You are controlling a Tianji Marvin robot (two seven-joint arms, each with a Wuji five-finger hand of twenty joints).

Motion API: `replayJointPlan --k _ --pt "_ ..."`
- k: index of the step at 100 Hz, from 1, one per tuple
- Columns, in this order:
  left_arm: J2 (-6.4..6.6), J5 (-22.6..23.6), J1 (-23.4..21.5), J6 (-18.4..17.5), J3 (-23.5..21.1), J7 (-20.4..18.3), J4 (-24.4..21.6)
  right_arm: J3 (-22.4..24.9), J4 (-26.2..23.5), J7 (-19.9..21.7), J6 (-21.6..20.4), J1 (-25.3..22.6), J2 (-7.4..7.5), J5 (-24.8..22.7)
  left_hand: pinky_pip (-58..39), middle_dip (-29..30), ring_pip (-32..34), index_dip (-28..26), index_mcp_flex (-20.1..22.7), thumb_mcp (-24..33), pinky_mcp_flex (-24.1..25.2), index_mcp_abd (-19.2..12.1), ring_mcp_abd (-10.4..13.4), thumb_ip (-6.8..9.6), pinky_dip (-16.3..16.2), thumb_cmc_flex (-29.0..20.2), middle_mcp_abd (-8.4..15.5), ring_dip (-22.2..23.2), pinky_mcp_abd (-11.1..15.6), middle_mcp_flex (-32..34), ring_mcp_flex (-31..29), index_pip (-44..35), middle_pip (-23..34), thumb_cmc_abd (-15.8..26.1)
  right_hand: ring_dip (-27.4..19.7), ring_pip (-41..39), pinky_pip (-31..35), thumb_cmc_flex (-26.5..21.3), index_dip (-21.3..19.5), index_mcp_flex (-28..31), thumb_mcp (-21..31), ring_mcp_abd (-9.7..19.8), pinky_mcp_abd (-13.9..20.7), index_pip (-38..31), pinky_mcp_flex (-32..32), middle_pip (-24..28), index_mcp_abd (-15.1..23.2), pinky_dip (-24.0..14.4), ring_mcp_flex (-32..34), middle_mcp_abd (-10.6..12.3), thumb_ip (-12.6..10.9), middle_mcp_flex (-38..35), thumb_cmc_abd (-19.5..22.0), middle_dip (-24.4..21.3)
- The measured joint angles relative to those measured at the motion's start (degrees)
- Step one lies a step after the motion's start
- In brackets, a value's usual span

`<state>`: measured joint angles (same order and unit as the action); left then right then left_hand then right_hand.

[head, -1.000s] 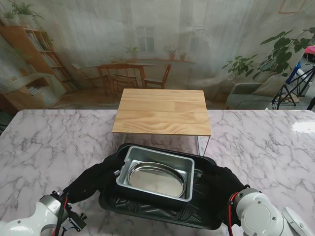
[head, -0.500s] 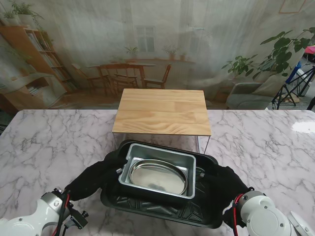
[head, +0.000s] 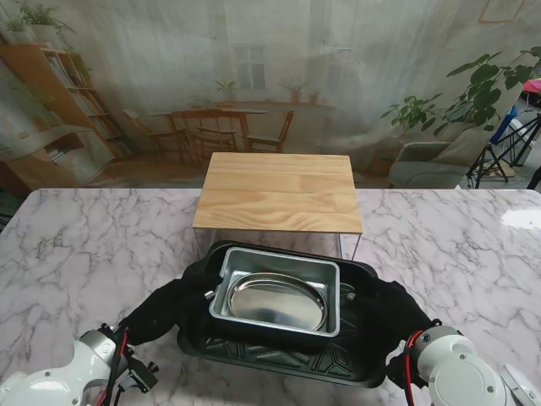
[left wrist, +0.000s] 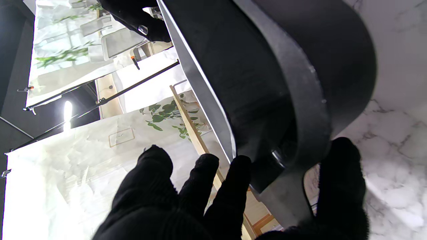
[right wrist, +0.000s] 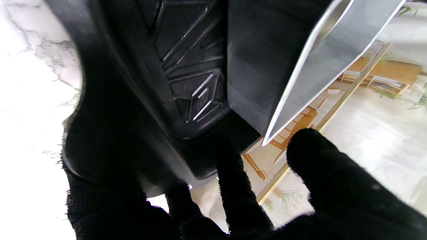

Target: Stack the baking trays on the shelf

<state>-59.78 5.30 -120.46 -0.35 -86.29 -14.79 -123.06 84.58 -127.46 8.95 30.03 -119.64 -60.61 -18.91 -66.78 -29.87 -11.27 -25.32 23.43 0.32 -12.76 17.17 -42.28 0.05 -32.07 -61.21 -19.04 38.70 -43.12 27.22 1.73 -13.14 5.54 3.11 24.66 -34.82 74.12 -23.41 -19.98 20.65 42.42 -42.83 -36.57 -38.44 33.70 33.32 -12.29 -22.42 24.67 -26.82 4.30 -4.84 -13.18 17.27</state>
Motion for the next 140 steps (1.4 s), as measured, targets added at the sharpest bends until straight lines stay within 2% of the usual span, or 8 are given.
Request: replayJointPlan --k 55,81,93,140 --pt "0.04 0.35 -0.41 0.51 0.32 0.37 0.45 -0.63 -0.45 -1.03 0.92 -0.29 -0.26 -0.10 0.04 -0.62 -0.07 -0.01 0.01 0.00 0.00 0.00 0.33 0.00 0.00 -0.11 -0.09 0.04 -0.05 0.70 0.09 -0.06 0.06 0.00 0.00 0.00 0.03 0.00 0.01 0.01 0.01 -0.02 0.01 0.00 0.01 -0.25 0.00 0.02 0.00 -0.05 0.00 -0.66 0.00 -0.03" --pt "0.14 -0.09 -2.81 -0.80 -1.17 -0.79 -0.34 0.56 -0.51 -0.60 -3.10 -1.92 -0.28 -0.53 0.09 -0.64 -0.08 0.00 0.02 0.00 0.00 0.00 0.41 0.01 0.00 -0.13 -0.16 0.20 -0.09 0.70 2.33 -0.05 0.06 0.00 0.00 0.00 0.43 0.00 0.01 0.03 0.01 -0.02 0.03 0.00 0.04 -1.21 0.00 0.03 0.00 -0.38 0.00 -0.68 0.00 -0.10" --pt "0.14 -0.20 -3.83 -2.75 -2.00 -1.06 -0.72 1.39 -0.54 -0.57 -5.55 -2.90 -0.38 -0.53 0.09 -0.65 -0.11 -0.01 0.04 0.00 0.00 0.01 0.41 0.01 0.00 -0.13 -0.21 0.17 -0.09 0.70 3.27 -0.06 0.07 0.00 0.00 0.00 0.43 0.00 0.01 0.05 0.01 -0.02 0.03 0.01 0.14 -1.81 0.00 0.03 0.00 -0.56 0.00 -0.68 0.00 -0.13" --pt "0.39 -0.73 -3.84 -3.92 -2.85 -2.75 -2.13 4.35 -0.34 -0.15 -11.74 -5.10 -0.60 -0.46 0.10 -0.65 -0.14 -0.01 0.05 0.00 0.00 0.02 0.42 0.01 0.00 -0.25 -0.73 0.08 -0.13 0.70 5.81 -0.13 0.10 0.00 0.00 0.00 0.43 0.00 0.01 0.08 0.60 -0.09 0.20 0.01 0.84 -3.82 0.00 0.06 0.00 -1.54 0.00 -0.68 -0.10 -0.13"
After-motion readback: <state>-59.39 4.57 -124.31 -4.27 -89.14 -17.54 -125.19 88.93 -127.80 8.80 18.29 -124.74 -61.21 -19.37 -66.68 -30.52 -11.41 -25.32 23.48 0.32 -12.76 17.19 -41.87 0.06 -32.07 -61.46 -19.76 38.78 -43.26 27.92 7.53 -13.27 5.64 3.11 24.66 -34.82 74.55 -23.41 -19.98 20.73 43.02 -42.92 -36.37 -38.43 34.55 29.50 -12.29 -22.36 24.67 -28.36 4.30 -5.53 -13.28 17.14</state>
